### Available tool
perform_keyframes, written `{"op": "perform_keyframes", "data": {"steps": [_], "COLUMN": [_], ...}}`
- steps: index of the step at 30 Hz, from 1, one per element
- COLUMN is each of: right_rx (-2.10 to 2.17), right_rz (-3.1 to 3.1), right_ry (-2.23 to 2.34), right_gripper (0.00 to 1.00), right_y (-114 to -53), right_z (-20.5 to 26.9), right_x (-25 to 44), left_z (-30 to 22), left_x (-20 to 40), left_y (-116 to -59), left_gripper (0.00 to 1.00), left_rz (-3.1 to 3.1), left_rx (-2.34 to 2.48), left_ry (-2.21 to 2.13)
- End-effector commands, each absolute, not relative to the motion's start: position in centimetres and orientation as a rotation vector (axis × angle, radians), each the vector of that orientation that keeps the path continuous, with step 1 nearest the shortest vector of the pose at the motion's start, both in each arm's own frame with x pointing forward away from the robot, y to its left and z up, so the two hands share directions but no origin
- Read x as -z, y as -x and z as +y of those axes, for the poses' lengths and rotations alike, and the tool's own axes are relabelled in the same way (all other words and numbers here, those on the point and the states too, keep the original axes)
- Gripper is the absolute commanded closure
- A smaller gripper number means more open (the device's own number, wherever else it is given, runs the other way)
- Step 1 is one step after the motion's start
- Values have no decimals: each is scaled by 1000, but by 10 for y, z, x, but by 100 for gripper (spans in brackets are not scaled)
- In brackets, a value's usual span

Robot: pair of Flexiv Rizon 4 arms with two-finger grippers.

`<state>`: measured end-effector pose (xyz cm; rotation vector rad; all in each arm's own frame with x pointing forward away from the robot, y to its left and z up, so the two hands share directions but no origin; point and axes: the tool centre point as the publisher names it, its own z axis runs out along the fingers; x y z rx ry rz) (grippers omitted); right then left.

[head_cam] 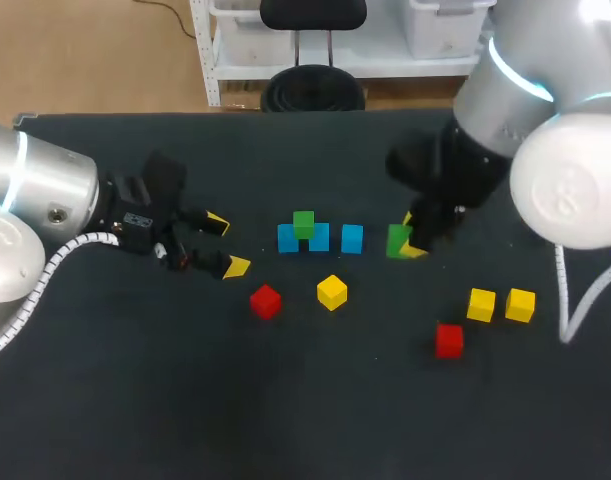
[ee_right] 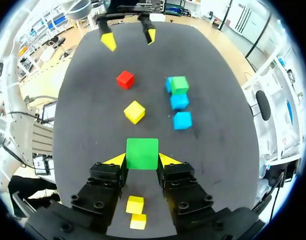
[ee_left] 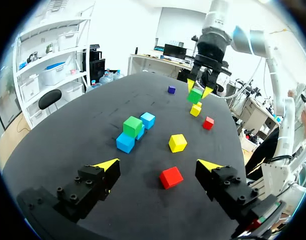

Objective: Place the blue cubes, place green cubes on the blue cubes, place the yellow cubes on the green cubes, then place the red cubes on the yellow cubes, and place purple cube on the red cubes.

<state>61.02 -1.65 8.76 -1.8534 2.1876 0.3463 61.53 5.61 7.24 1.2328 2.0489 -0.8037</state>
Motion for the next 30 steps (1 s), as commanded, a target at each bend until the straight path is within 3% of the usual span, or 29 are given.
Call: {"op": "perform_keyframes", "data": {"steps": [1,30], "right_rx": [-339,-397], "right_rz": [2194,2105], "right_ry": [1844,1913], "right_gripper": [100,100], "right_y": [-628,-691], "right_z": [-10,41], "right_x": [-84,-73], "left_z": [57,57], "left_x": [-71,-71], "left_y": [-614,-614], "left_gripper": [0,0], "left_rz": [2041,2041], "left_rx": [805,805], "left_ry": [-1230,-1230]}}
